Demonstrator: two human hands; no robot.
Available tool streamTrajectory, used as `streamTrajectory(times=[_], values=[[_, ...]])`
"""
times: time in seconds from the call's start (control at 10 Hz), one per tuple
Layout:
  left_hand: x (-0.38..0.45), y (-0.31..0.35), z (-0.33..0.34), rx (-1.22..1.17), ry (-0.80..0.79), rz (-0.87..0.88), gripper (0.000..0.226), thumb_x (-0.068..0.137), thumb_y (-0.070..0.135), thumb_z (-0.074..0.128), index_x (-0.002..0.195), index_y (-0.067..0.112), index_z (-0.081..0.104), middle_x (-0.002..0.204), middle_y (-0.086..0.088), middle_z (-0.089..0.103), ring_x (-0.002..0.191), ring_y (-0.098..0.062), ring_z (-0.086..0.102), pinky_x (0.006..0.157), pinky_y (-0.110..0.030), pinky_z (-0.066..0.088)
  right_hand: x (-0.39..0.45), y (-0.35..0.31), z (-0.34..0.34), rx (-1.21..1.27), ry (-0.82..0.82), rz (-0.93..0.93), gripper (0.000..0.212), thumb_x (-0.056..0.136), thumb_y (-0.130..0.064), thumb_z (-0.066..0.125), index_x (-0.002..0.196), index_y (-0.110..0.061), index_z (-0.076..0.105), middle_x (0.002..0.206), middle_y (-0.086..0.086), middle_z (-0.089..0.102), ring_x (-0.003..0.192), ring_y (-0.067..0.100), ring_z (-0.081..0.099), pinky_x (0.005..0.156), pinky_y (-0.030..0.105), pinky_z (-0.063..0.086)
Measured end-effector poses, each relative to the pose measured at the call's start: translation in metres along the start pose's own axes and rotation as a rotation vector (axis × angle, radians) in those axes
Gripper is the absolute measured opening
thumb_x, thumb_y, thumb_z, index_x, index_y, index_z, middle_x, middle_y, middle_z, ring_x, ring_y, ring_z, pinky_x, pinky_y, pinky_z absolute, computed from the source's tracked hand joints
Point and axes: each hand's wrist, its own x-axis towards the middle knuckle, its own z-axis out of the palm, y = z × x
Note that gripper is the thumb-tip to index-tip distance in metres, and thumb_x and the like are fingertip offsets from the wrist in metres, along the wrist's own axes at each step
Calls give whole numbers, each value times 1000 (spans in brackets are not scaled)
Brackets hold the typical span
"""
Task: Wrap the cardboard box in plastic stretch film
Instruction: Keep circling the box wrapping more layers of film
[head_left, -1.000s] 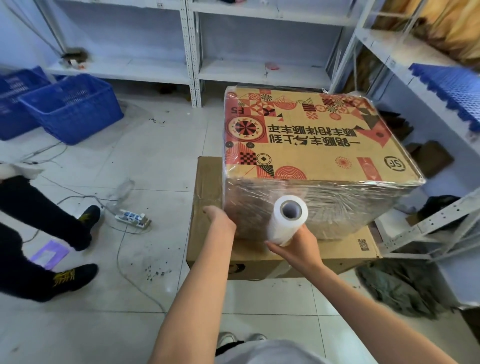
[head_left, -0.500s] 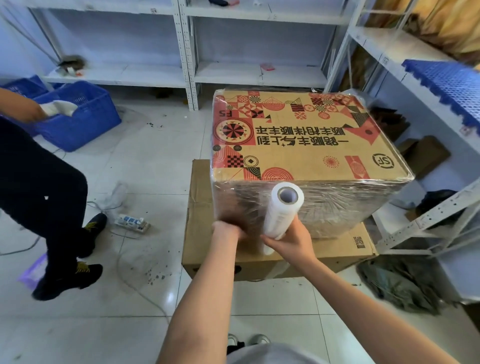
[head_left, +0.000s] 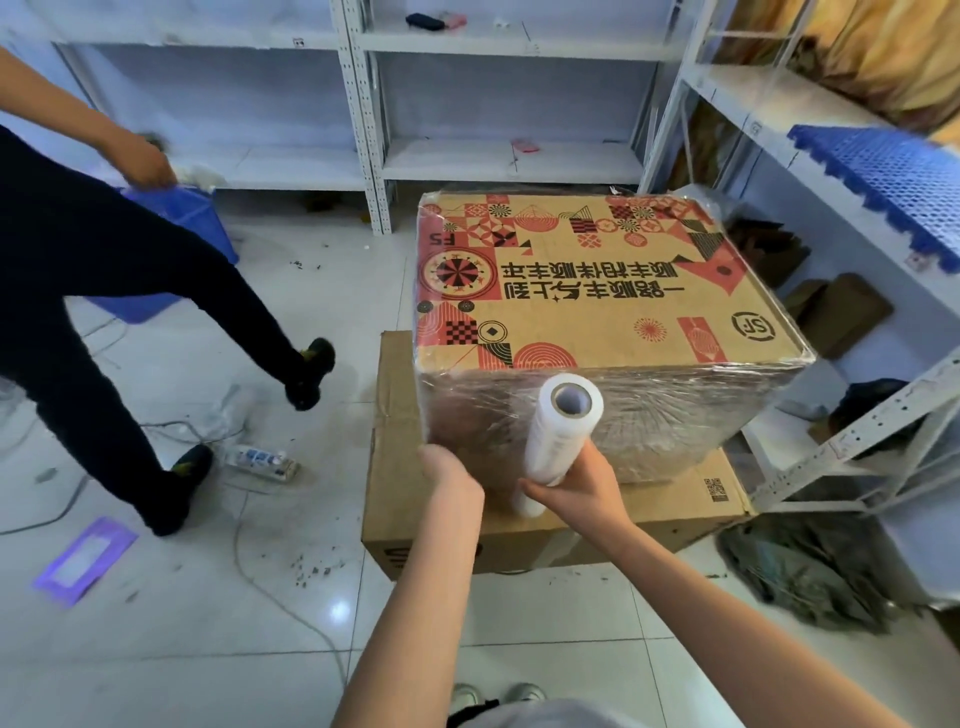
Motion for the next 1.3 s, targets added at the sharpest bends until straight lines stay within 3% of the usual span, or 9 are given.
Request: streamTrajectory(times=[0.1, 0.2, 0.3, 0.4, 0.6, 0.8, 0.9, 1.1, 1.3], values=[[-20, -22, -19, 302, 115, 763, 21, 95, 24, 41, 113, 16, 47, 118, -9, 53, 113, -25, 51, 90, -37, 43, 0, 0, -1, 11, -6, -14, 77, 58, -42, 83, 124, -23, 47, 109, -11, 60, 101, 10, 58, 79, 28, 48], [-24, -20, -43, 844, -59, 2072, 27, 87, 20, 48, 111, 9, 51, 112, -11, 63, 113, -25, 49, 101, -38, 36, 2, -1, -3, 41, -39, -41, 77, 56, -40, 83, 122, -20, 50, 110, -8, 63, 102, 13, 60, 81, 32, 50], [-2, 21, -50, 1376, -176, 2731, 36, 88, 22, 51, 123, 10, 56, 122, -5, 63, 123, -25, 47, 111, -38, 29, 5, -2, -5, 84, -44, -31, 79, 56, -35, 87, 125, -22, 49, 107, -14, 62, 102, 10, 59, 83, 30, 50], [34, 73, -57, 2037, 10, 3001, 64, 80, 26, 60, 139, 17, 38, 147, 0, 41, 138, -20, 32, 116, -37, 17, 4, 2, -10, 95, -28, -17, 71, 54, -40, 85, 116, -32, 50, 97, -28, 59, 97, 6, 60, 77, 25, 48], [50, 92, -59, 2243, 291, 3007, 69, 88, 30, 47, 149, 14, 18, 157, -4, 9, 144, -20, 8, 116, -38, 3, -1, -3, -5, 19, -17, -90, 66, 59, -38, 86, 111, -37, 45, 106, -14, 53, 99, 6, 51, 77, 22, 38], [32, 90, -45, 1917, 279, 3211, 71, 81, 26, 48, 143, 2, 22, 150, -17, 17, 140, -34, 13, 117, -51, 2, -13, -3, -3, 140, -95, -223, 75, 63, -27, 86, 123, -38, 41, 126, 3, 53, 120, 18, 49, 98, 32, 42], [32, 105, -41, 1934, 157, 3237, 65, 81, 25, 46, 143, 11, 32, 152, -15, 15, 143, -32, 10, 117, -52, 7, -16, -3, -1, 141, -106, -184, 72, 64, -25, 86, 125, -26, 48, 126, 5, 51, 119, 17, 50, 98, 29, 42], [38, 119, -39, 1926, 169, 3156, 64, 90, 32, 45, 147, 10, 27, 154, -7, 25, 143, -27, 20, 114, -51, -5, -14, -2, -5, 359, -113, -1, 59, 67, -10, 84, 116, -13, 51, 102, 7, 63, 98, 17, 62, 79, 34, 54], [41, 115, -38, 1918, 158, 3176, 56, 93, 30, 36, 145, 9, 34, 154, -10, 27, 142, -28, 20, 113, -52, -4, -11, 9, -11, 477, -30, 82, 57, 67, 0, 82, 113, -7, 50, 102, 20, 62, 94, 21, 64, 72, 27, 56]])
